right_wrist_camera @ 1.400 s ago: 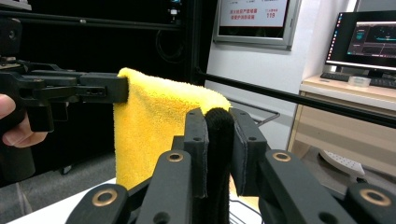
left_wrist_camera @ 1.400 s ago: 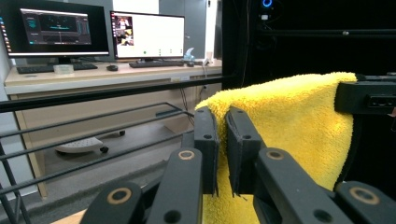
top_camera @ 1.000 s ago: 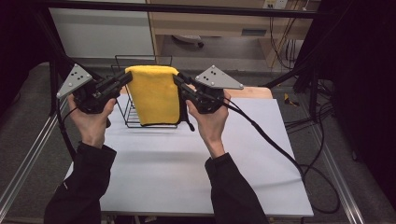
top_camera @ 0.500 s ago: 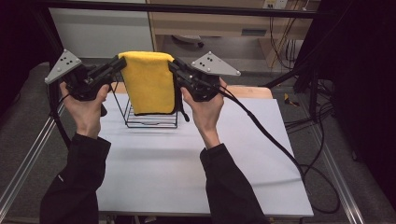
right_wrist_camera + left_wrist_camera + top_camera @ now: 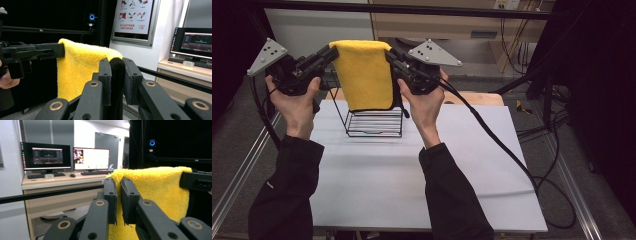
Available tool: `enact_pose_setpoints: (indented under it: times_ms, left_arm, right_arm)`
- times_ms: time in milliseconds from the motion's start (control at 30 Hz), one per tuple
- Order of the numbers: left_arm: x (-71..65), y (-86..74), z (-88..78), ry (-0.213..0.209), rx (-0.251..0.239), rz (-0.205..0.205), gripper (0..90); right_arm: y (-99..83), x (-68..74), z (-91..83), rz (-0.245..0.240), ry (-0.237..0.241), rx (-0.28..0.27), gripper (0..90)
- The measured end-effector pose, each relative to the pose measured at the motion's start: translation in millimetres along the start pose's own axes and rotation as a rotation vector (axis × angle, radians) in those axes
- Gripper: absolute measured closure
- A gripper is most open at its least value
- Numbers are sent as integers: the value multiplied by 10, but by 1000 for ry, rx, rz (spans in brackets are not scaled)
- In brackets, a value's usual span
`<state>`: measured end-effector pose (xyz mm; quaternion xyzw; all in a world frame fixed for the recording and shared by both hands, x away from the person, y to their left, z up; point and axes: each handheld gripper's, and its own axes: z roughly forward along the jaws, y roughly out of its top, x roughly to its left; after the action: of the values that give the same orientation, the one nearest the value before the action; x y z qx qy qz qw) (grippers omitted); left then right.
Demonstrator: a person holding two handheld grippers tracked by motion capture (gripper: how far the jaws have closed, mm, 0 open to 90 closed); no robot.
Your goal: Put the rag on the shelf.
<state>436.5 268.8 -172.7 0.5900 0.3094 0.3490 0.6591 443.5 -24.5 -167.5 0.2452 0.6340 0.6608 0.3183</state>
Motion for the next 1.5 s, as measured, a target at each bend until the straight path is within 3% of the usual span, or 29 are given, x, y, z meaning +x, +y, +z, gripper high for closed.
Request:
enact_pose_setpoints:
  times_ms: [67,200,867,1067,1500]
  left_arm:
    - [29,16,8,0,2,-22,833]
    - [81,61,14,4,-7,-27,833]
    - [249,295,174,44,-47,-4,834]
    - [336,323,232,57,-51,-24,834]
    - [463,437,375,98,-60,6,834]
  right_arm:
    - [25,5,39,-3,-1,-1,787]
    - [83,11,109,-10,-2,0,787]
    - [338,-73,387,-17,-15,-33,787]
    - [348,-110,512,-16,-14,-33,787]
    - [461,-184,731,-28,-31,-38,787]
